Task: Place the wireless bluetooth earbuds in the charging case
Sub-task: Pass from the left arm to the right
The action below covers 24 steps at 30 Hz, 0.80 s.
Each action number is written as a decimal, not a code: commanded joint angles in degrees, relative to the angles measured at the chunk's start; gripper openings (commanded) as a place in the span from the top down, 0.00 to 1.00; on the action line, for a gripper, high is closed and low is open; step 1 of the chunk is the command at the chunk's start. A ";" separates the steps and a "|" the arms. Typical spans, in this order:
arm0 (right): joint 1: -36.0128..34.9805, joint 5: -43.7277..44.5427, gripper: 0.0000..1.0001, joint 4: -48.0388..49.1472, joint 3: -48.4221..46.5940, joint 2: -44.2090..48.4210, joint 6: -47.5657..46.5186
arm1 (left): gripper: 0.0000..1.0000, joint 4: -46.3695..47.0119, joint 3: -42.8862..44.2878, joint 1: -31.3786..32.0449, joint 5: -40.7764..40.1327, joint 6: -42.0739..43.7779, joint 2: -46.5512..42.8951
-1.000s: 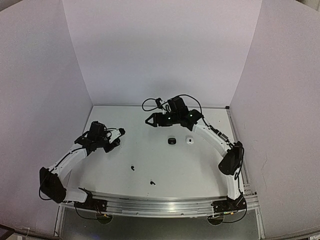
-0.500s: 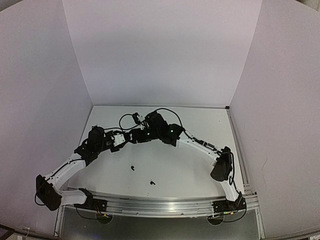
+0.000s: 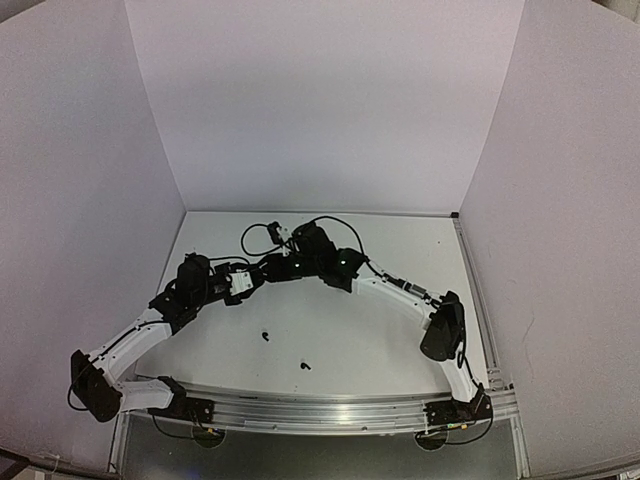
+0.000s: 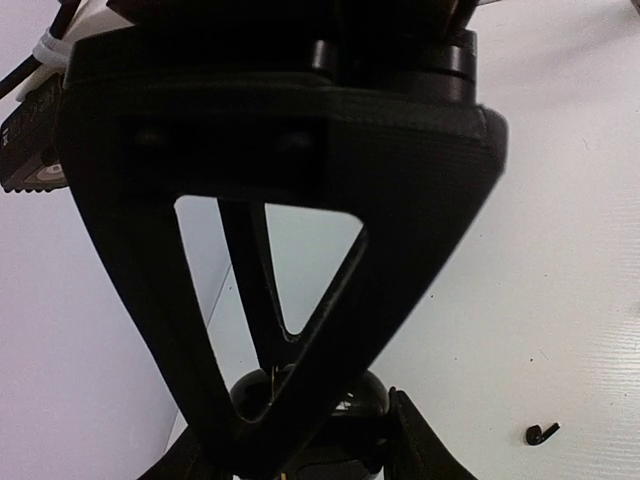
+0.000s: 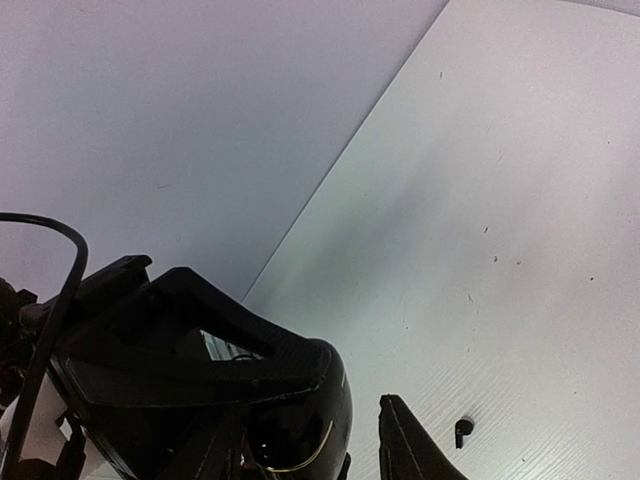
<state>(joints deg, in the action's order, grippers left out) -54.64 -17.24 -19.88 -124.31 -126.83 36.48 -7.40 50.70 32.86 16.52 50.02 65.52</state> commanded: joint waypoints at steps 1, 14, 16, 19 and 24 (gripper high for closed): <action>-0.44 0.53 0.59 2.54 -0.31 -1.54 -0.11 | 1.00 2.44 0.56 0.28 1.45 1.07 -0.98; -0.76 2.52 1.00 2.42 0.80 -0.88 -2.54 | 1.00 2.28 2.79 0.27 -0.75 -4.11 0.06; -0.80 2.82 1.00 2.47 1.91 0.01 -3.03 | 0.97 2.09 3.31 0.27 -1.31 -5.41 0.18; -0.71 3.32 1.00 2.57 2.98 1.84 -4.47 | 0.36 -0.20 4.93 0.27 -0.61 -9.50 0.52; 0.44 1.90 1.00 2.59 3.64 5.86 -7.63 | 0.00 -5.92 6.91 0.04 -0.04 -20.77 -0.33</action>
<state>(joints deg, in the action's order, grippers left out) -55.22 -15.16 -17.77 -121.33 -127.71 31.10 -11.01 53.44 32.97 15.90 39.42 66.59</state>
